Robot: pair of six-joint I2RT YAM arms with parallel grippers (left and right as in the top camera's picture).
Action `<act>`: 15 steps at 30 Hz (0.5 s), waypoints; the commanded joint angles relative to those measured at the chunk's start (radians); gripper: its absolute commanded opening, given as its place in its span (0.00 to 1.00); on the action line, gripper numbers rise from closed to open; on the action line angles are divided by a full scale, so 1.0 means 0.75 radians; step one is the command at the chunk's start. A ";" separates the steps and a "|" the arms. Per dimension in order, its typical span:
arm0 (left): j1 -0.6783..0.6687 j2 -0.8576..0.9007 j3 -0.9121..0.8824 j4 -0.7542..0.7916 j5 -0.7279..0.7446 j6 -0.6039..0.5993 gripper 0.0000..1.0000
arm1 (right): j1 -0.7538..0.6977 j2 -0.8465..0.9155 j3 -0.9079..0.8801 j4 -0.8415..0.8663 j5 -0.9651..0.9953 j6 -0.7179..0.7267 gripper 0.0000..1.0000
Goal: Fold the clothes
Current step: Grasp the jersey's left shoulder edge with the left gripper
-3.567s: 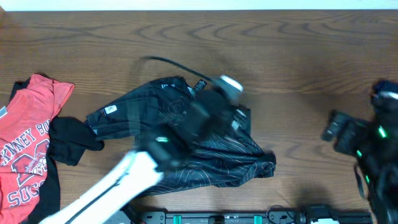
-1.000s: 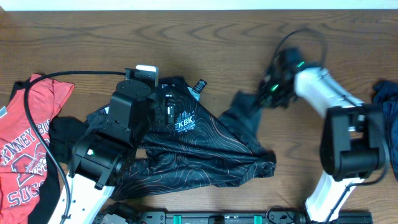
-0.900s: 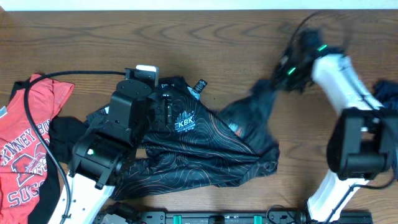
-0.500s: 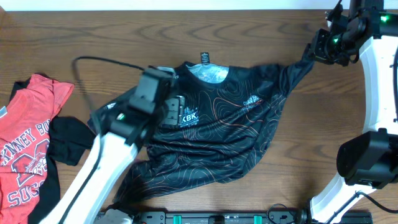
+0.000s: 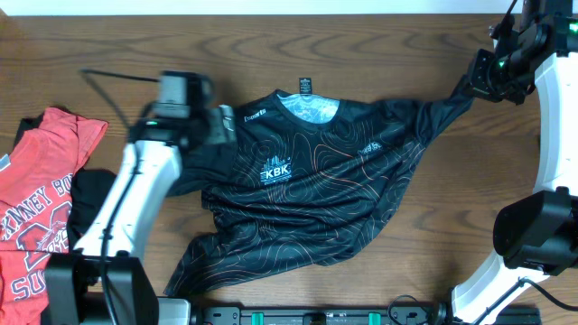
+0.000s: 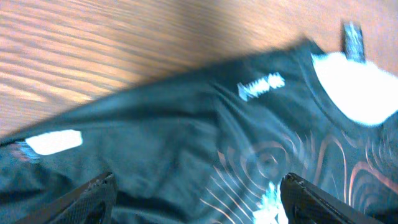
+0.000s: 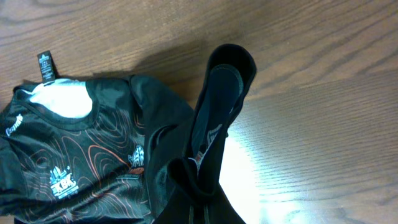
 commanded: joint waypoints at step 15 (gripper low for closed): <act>0.338 0.332 0.010 0.031 0.304 -0.019 0.95 | -0.006 -0.006 0.031 -0.040 0.012 -0.041 0.01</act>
